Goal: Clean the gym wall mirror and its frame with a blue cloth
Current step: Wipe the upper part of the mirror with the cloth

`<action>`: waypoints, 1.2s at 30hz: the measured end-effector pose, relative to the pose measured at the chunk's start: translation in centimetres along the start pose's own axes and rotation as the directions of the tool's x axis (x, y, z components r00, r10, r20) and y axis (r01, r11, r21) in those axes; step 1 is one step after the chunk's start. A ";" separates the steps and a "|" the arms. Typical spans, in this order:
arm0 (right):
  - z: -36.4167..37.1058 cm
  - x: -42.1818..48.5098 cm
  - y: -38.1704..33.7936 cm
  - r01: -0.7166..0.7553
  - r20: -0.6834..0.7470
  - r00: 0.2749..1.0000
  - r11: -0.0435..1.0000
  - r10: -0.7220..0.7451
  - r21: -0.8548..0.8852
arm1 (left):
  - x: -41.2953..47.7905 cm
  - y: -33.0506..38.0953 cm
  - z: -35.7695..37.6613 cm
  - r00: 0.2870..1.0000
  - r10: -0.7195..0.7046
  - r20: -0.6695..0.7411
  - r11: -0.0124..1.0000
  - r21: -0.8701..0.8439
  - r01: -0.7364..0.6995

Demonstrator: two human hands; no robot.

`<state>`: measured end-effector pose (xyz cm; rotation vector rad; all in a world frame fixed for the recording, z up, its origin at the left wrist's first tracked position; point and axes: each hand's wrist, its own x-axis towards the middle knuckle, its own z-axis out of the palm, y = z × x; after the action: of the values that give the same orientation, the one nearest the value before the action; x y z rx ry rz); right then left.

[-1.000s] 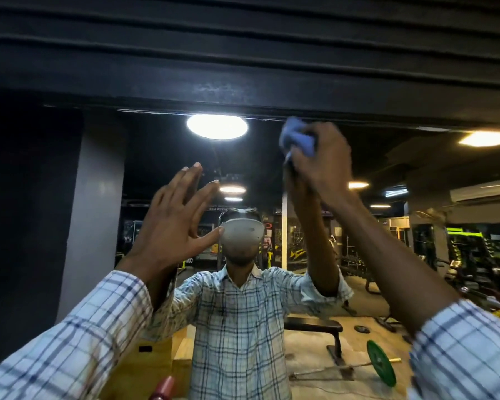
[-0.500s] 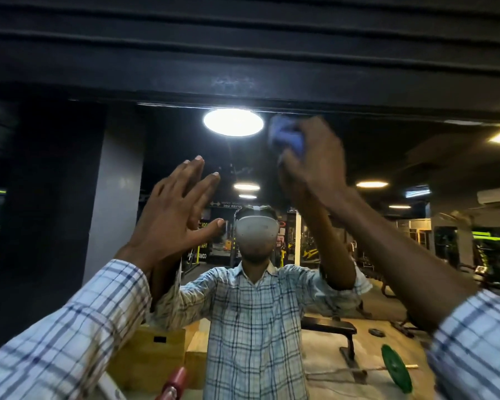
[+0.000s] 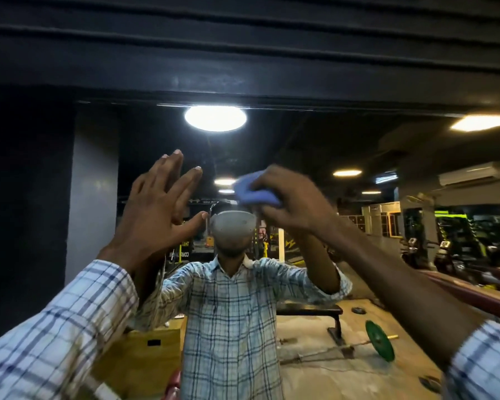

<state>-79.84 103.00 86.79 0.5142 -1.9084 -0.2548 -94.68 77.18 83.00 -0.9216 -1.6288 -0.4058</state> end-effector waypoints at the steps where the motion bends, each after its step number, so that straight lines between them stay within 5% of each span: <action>1: -0.2 -0.3 0.3 -0.155 -0.164 0.974 0.987 0.158 0.032 | -0.3 -0.6 -0.1 1.000 0.004 0.005 1.000 -0.002 -0.004; 3: -0.3 -1.2 0.3 -0.448 -0.462 0.756 0.881 0.463 0.150 | -0.7 -1.3 -0.4 1.000 0.024 0.013 1.000 -0.003 -0.024; 4: 0.2 -1.6 -0.3 -0.493 -0.491 0.711 0.855 0.503 0.161 | -0.8 -1.5 -0.5 0.999 0.033 0.015 0.999 -0.004 -0.033; 5: 1.1 -2.2 -1.5 -0.449 -0.439 0.780 0.887 0.446 0.106 | -0.8 -1.7 -0.6 0.999 0.041 0.018 0.999 -0.005 -0.040; 7: 2.7 -3.3 -4.1 -0.144 -0.076 0.987 0.989 0.142 -0.016 | -0.9 -2.1 -0.8 0.999 0.043 0.013 0.999 -0.016 -0.043; 9: 3.0 -4.3 -4.9 0.070 0.209 0.977 0.994 -0.051 -0.088 | -1.2 -2.8 -0.9 0.999 0.035 0.003 0.999 -0.026 -0.035; 11: 2.7 -3.9 -4.1 -0.134 -0.010 0.991 0.989 0.134 -0.064 | -1.5 -3.5 -1.1 0.999 0.039 0.006 0.999 -0.028 -0.038; 13: 2.5 -3.0 -3.4 -0.485 -0.385 0.773 0.861 0.504 0.154 | -1.8 -4.0 -1.2 0.999 0.035 0.008 0.999 -0.038 -0.035; 14: 2.8 -2.4 -3.7 -0.544 -0.441 0.680 0.806 0.586 0.233 | -1.8 -4.3 -1.3 0.999 0.037 0.008 0.999 -0.039 -0.036; 15: 3.4 -1.9 -4.6 -0.511 -0.414 0.720 0.829 0.556 0.225 | -1.8 -4.5 -1.3 0.999 0.043 0.009 0.998 -0.035 -0.043; 16: 4.1 -1.5 -5.7 -0.391 -0.308 0.855 0.909 0.417 0.144 | -1.8 -4.8 -1.3 0.999 0.050 0.008 0.998 -0.030 -0.050; 17: 4.9 -1.3 -7.1 -0.208 -0.128 0.968 0.976 0.215 0.068 | -1.9 -5.1 -1.3 0.999 0.052 0.005 0.998 -0.027 -0.052; 18: 5.4 -1.2 -8.0 -0.038 0.050 0.998 0.999 0.037 0.018 | -1.9 -5.5 -1.4 0.999 0.047 0.000 0.999 -0.028 -0.047; 19: 5.5 -0.8 -8.1 0.043 0.128 0.991 0.999 -0.042 0.000 | -2.0 -5.8 -1.4 0.999 0.039 -0.002 0.999 -0.030 -0.039; 21: 5.2 0.7 -7.0 -0.098 -0.071 0.993 0.995 0.099 0.027 | -2.2 -6.4 -1.6 0.999 0.042 0.001 0.999 -0.028 -0.042; 24: 4.8 2.7 -5.6 -0.480 -0.475 0.698 0.842 0.536 0.245 | -2.4 -7.1 -1.7 0.999 0.054 0.004 0.998 -0.024 -0.053; 25: 5.2 3.1 -6.2 -0.476 -0.462 0.702 0.839 0.543 0.263 | -2.4 -7.2 -1.7 0.998 0.057 0.001 0.998 -0.020 -0.057; 26: 5.8 3.5 -7.2 -0.401 -0.384 0.812 0.898 0.440 0.181 | -2.4 -7.3 -1.7 0.998 0.063 -0.002 0.998 -0.016 -0.063; 27: 6.6 3.7 -8.3 -0.253 -0.237 0.935 0.965 0.264 0.076 | -2.5 -7.4 -1.7 0.998 0.068 -0.005 0.998 -0.016 -0.068; 29: 7.2 3.8 -9.2 0.015 0.041 0.999 0.999 -0.014 -0.028 | -2.5 -7.7 -1.6 0.998 0.064 -0.015 0.998 -0.021 -0.065; 31: 6.2 5.1 -7.6 -0.105 -0.109 0.989 0.994 0.101 -0.031 | -2.7 -8.1 -1.7 0.998 0.061 -0.012 0.998 -0.023 -0.061; 32: 5.4 5.9 -6.5 -0.274 -0.280 0.922 0.962 0.269 0.024 | -2.9 -8.2 -1.7 0.998 0.055 -0.017 0.998 -0.025 -0.055; 34: 4.3 6.9 -5.1 -0.535 -0.493 0.677 0.825 0.547 0.181 | -3.3 -8.5 -1.8 0.999 0.038 -0.022 0.999 -0.024 -0.038; 35: 4.5 7.2 -5.2 -0.555 -0.513 0.652 0.812 0.558 0.178 | -3.5 -8.7 -1.8 0.999 0.032 -0.021 0.999 -0.023 -0.033; 36: 4.9 7.6 -5.8 -0.498 -0.475 0.740 0.862 0.477 0.090 | -3.7 -8.9 -1.9 0.999 0.031 -0.017 0.999 -0.023 -0.031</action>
<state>-85.40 94.02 88.77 0.0151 -1.4673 0.1724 -99.94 69.01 81.96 -0.9578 -1.5957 -0.4109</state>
